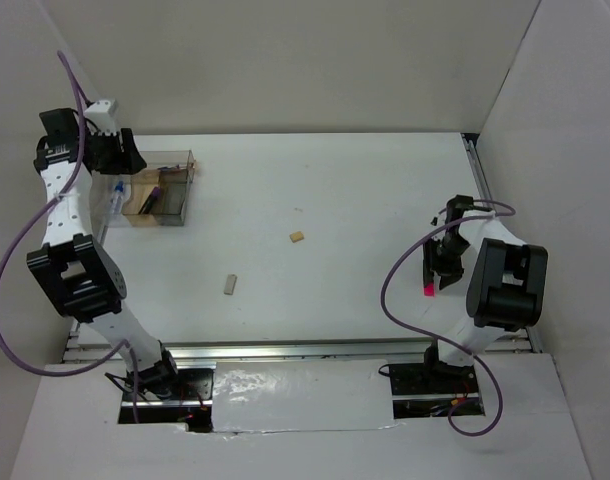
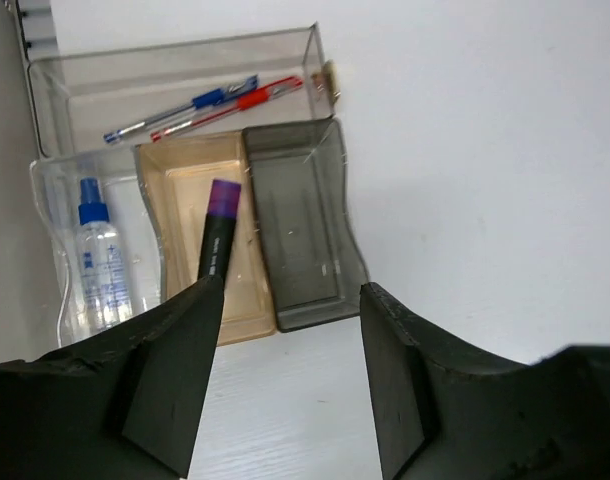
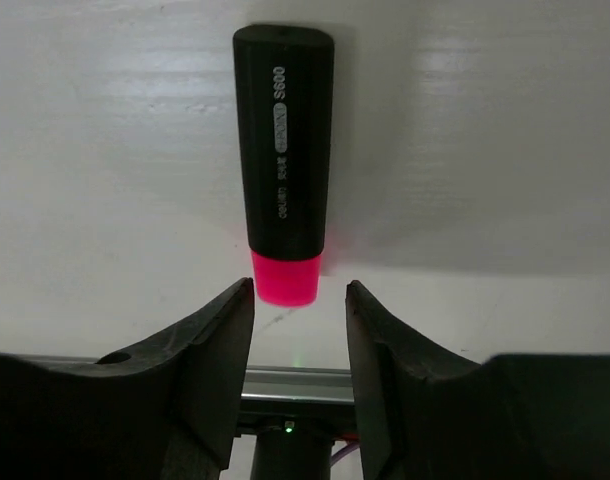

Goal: Sort the stationery into containers
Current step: Pick up the pen from the center of the board.

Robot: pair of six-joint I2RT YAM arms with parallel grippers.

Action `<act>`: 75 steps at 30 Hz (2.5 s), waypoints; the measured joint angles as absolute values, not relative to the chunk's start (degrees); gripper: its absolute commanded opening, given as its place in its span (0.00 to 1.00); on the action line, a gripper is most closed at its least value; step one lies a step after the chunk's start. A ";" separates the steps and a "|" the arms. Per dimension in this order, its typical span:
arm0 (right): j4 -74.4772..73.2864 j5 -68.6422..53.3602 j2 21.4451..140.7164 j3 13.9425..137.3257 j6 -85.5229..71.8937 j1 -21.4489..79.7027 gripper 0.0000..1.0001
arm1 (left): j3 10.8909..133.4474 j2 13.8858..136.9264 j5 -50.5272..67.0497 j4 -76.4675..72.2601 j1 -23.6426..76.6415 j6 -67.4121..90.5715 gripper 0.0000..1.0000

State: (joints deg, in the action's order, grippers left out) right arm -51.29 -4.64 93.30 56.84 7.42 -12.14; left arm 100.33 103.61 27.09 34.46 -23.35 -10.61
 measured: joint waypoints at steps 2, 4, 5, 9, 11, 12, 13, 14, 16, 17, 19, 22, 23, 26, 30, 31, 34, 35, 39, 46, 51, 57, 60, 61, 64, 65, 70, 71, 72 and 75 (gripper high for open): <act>-50.61 -4.03 93.97 56.64 7.46 -12.16 0.46 | 100.33 101.34 28.95 34.39 -23.24 -9.50 0.70; -49.65 -3.33 94.74 56.62 7.60 -12.16 0.45 | 100.33 99.83 30.39 34.37 -23.03 -8.51 0.70; -49.04 -2.90 95.13 56.51 7.62 -12.16 0.44 | 100.33 99.11 31.00 34.37 -22.87 -8.19 0.70; -47.31 -1.78 96.49 55.57 7.92 -12.16 0.42 | 99.85 96.95 32.58 34.30 -22.41 -7.11 0.70; -47.18 -1.37 96.88 55.46 8.01 -12.16 0.42 | 98.94 95.94 33.15 34.13 -22.24 -7.07 0.71; -47.18 -1.23 96.88 55.46 8.03 -12.16 0.41 | 98.39 95.48 33.36 34.13 -22.17 -7.07 0.70; -47.13 -1.08 96.90 55.46 8.05 -12.16 0.38 | 97.62 94.94 33.50 34.13 -22.09 -7.09 0.70; -47.13 -0.99 96.90 55.46 8.23 -12.16 0.35 | 97.03 94.56 33.61 34.13 -22.06 -7.09 0.71; -47.11 -0.84 96.92 55.46 8.69 -12.16 0.22 | 96.01 94.02 33.87 34.00 -22.04 -7.09 0.70; -47.09 -0.78 96.92 55.46 8.84 -12.16 0.15 | 95.42 93.82 34.13 33.82 -22.04 -7.09 0.71; -47.09 -0.82 96.92 55.46 9.04 -12.16 0.00 | 93.67 93.06 35.33 32.86 -22.04 -7.22 0.70; -47.57 -2.52 96.77 55.64 10.28 -12.14 0.00 | 88.53 90.11 39.94 30.87 -22.06 -8.54 0.70; -47.92 -4.01 96.55 55.83 10.74 -12.01 0.00 | 86.35 88.55 41.67 30.35 -22.00 -9.19 0.70; -51.18 -10.68 95.07 58.24 12.05 -10.39 0.00 | 79.92 82.89 44.29 28.62 -19.64 -13.67 0.69; -54.96 -21.23 92.01 65.45 12.69 -3.55 0.00 | 72.34 73.49 43.51 27.68 -6.90 -25.26 0.69; -55.16 -23.66 91.18 67.02 12.67 -1.08 0.00 | 69.82 70.83 43.29 27.16 -2.55 -28.21 0.69; -55.72 -31.38 89.58 70.35 12.23 7.11 0.00 | 60.75 62.28 43.05 26.39 10.33 -35.94 0.72; -55.99 -33.69 89.49 71.02 12.03 9.65 0.00 | 58.04 59.77 42.72 26.17 13.69 -38.02 0.72; -59.13 -41.54 91.44 72.99 12.27 18.24 0.00 | 51.27 53.91 39.16 26.37 25.50 -47.31 0.71; -65.67 -49.63 99.70 77.19 15.75 26.89 0.00 | 51.18 54.61 34.20 29.36 38.89 -60.14 0.70; -69.06 -52.71 102.59 79.94 18.37 29.56 0.00 | 50.89 56.66 32.12 27.73 44.16 -63.66 0.67; -71.85 -54.61 102.61 80.31 20.51 32.32 0.00 | 50.89 61.01 27.68 25.98 47.57 -66.76 0.64; -73.12 -55.02 102.67 80.68 21.37 33.74 0.00 | 50.87 62.04 25.93 24.86 49.04 -67.46 0.63; -73.54 -55.20 102.72 80.79 21.69 34.20 0.00 | 50.87 62.39 25.26 24.23 49.41 -67.46 0.62; -74.89 -56.03 103.46 81.80 22.90 35.11 0.00 | 50.72 63.29 23.59 21.98 49.95 -67.51 0.58; -74.91 -56.34 103.79 82.15 23.29 35.33 0.00 | 50.68 63.51 23.29 21.61 50.04 -67.48 0.56; -75.20 -57.49 104.44 83.61 25.30 35.81 0.00 | 50.57 64.42 22.72 21.39 50.48 -67.72 0.45; -75.24 -57.74 104.44 83.88 25.67 35.88 0.00 | 50.46 64.42 22.70 21.34 50.65 -67.77 0.43; -75.24 -57.95 104.44 84.27 26.13 35.94 0.00 | 50.35 64.42 22.70 21.32 50.83 -67.75 0.39; -75.31 -57.93 104.49 84.75 26.92 36.25 0.00 | 50.22 64.40 22.46 20.95 50.94 -67.70 0.26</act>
